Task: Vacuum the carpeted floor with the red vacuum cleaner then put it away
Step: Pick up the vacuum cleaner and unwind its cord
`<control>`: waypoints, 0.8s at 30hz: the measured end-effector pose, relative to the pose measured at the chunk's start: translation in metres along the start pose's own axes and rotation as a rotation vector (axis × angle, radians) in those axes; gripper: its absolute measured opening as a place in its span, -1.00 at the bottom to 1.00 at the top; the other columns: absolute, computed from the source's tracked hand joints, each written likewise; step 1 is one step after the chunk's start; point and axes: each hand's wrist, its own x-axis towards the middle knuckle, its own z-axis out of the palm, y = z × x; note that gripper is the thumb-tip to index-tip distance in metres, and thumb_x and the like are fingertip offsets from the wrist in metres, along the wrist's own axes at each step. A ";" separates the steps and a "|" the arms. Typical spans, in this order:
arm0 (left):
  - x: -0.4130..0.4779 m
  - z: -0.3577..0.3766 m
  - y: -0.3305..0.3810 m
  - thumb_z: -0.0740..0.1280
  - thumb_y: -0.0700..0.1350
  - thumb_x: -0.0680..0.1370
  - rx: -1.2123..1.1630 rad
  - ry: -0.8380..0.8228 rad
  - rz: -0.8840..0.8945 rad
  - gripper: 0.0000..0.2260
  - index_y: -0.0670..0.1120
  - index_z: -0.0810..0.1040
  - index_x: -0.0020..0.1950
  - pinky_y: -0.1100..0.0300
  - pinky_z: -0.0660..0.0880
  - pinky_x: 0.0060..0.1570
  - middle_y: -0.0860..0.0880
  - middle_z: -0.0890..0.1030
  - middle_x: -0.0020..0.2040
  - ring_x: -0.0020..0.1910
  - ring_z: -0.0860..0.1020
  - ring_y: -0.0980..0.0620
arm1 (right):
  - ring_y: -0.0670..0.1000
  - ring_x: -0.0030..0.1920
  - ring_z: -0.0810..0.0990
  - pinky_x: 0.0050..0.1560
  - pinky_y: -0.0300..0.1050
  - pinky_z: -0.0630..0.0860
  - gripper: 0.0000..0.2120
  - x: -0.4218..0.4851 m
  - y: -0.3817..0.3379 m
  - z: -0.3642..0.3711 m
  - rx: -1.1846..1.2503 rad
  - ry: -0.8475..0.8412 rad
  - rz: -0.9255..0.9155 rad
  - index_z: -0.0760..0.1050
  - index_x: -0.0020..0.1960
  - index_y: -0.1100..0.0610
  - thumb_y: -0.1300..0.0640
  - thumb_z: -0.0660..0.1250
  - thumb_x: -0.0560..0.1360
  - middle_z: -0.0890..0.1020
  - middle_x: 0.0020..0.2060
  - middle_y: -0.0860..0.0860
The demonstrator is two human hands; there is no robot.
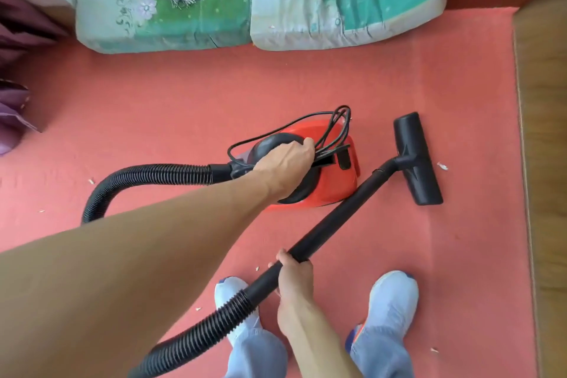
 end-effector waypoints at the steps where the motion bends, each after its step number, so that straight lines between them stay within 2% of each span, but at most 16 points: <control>1: -0.002 -0.002 -0.004 0.10 -0.43 0.56 0.053 0.005 0.041 -0.74 -0.24 0.37 0.21 0.03 0.34 -0.22 -0.22 0.62 0.07 0.04 0.63 -0.25 | 0.06 -0.22 0.57 0.05 0.05 0.59 -0.70 0.002 0.003 -0.002 -0.062 -0.014 0.028 0.38 0.24 0.31 0.23 0.31 0.57 0.57 -0.23 0.09; 3: -0.006 -0.013 -0.014 0.10 -0.43 0.56 0.229 -0.019 0.100 -0.72 -0.25 0.39 0.24 0.07 0.34 -0.22 -0.20 0.62 0.12 0.09 0.63 -0.22 | 0.03 -0.16 0.58 0.18 0.14 0.55 -0.77 0.000 0.011 -0.009 -0.198 -0.046 0.016 0.41 0.21 0.26 0.25 0.29 0.57 0.58 -0.18 0.07; 5: -0.012 -0.023 -0.018 0.11 -0.42 0.57 0.340 -0.033 0.162 -0.73 -0.25 0.44 0.23 0.09 0.36 -0.21 -0.17 0.62 0.14 0.11 0.64 -0.18 | -0.01 -0.13 0.56 0.17 0.15 0.55 -0.84 -0.008 0.012 -0.018 -0.383 -0.078 -0.056 0.47 0.14 0.22 0.25 0.24 0.58 0.57 -0.16 -0.01; 7: -0.019 -0.026 -0.023 0.13 -0.42 0.57 0.394 -0.033 0.199 -0.73 -0.23 0.47 0.20 0.08 0.39 -0.24 -0.14 0.63 0.13 0.09 0.65 -0.17 | -0.01 -0.11 0.55 0.11 0.12 0.59 -0.91 -0.012 0.013 -0.023 -0.479 -0.089 -0.101 0.47 0.02 0.13 0.26 0.22 0.58 0.55 -0.16 -0.08; 9: -0.023 -0.027 -0.023 0.12 -0.40 0.58 0.372 -0.016 0.188 -0.73 -0.21 0.48 0.20 0.08 0.38 -0.25 -0.12 0.64 0.12 0.08 0.65 -0.16 | 0.02 -0.04 0.56 -0.07 0.00 0.63 -0.83 -0.016 0.010 -0.025 -0.490 -0.090 -0.124 0.49 0.10 0.06 0.27 0.21 0.59 0.56 -0.09 -0.04; 12: -0.021 -0.043 -0.026 0.12 -0.38 0.59 0.239 0.058 0.131 -0.75 -0.19 0.46 0.20 0.06 0.34 -0.21 -0.15 0.64 0.12 0.08 0.63 -0.22 | 0.04 -0.01 0.60 -0.24 -0.12 0.62 -0.72 -0.024 -0.003 -0.023 -0.546 -0.116 -0.190 0.52 0.26 0.20 0.28 0.20 0.58 0.59 0.08 0.10; 14: -0.019 -0.057 -0.032 0.16 -0.31 0.61 0.087 0.105 0.085 -0.79 -0.17 0.47 0.20 0.05 0.31 -0.23 -0.16 0.64 0.06 0.02 0.61 -0.27 | -0.02 -0.14 0.63 -0.26 -0.14 0.62 -0.74 -0.029 -0.015 -0.022 -0.521 -0.123 -0.227 0.56 0.21 0.21 0.30 0.20 0.57 0.62 -0.02 0.12; 16: -0.024 -0.077 -0.035 0.21 -0.15 0.64 -0.167 0.083 0.031 -0.85 -0.14 0.53 0.14 0.06 0.32 -0.25 -0.17 0.62 -0.08 -0.10 0.59 -0.25 | -0.01 -0.25 0.62 -0.22 -0.08 0.64 -0.79 -0.037 -0.028 -0.021 -0.433 -0.113 -0.236 0.59 0.08 0.23 0.33 0.21 0.55 0.62 -0.16 0.11; 18: -0.033 -0.099 -0.038 0.25 -0.05 0.64 -0.436 0.032 0.002 -0.80 -0.13 0.56 -0.07 0.10 0.32 -0.36 -0.09 0.54 -0.28 -0.26 0.53 -0.18 | 0.03 -0.27 0.62 -0.19 -0.03 0.64 -0.82 -0.053 -0.040 -0.023 -0.369 -0.115 -0.241 0.58 -0.03 0.20 0.33 0.21 0.56 0.63 -0.15 0.12; 20: -0.045 -0.128 -0.040 0.30 -0.03 0.62 -0.567 0.058 -0.020 -0.71 -0.06 0.47 -0.29 0.15 0.29 -0.47 0.00 0.45 -0.41 -0.39 0.45 -0.08 | 0.05 -0.29 0.62 -0.21 -0.04 0.63 -0.83 -0.074 -0.050 -0.029 -0.343 -0.137 -0.251 0.57 -0.07 0.20 0.31 0.21 0.58 0.65 -0.15 0.14; 22: -0.057 -0.160 -0.042 0.33 -0.04 0.60 -0.648 0.063 -0.044 -0.77 -0.06 0.52 -0.24 0.26 0.36 -0.51 0.03 0.50 -0.41 -0.43 0.45 0.02 | 0.07 -0.34 0.62 -0.26 -0.07 0.60 -0.86 -0.097 -0.062 -0.036 -0.311 -0.154 -0.240 0.57 -0.06 0.24 0.30 0.23 0.57 0.66 -0.21 0.14; 24: -0.070 -0.193 -0.042 0.34 -0.07 0.61 -0.717 -0.010 -0.050 -0.86 -0.12 0.60 -0.05 0.35 0.47 -0.46 -0.02 0.62 -0.30 -0.42 0.52 0.07 | 0.08 -0.37 0.62 -0.30 -0.09 0.59 -0.88 -0.122 -0.076 -0.044 -0.272 -0.167 -0.225 0.57 -0.02 0.27 0.31 0.26 0.55 0.68 -0.26 0.15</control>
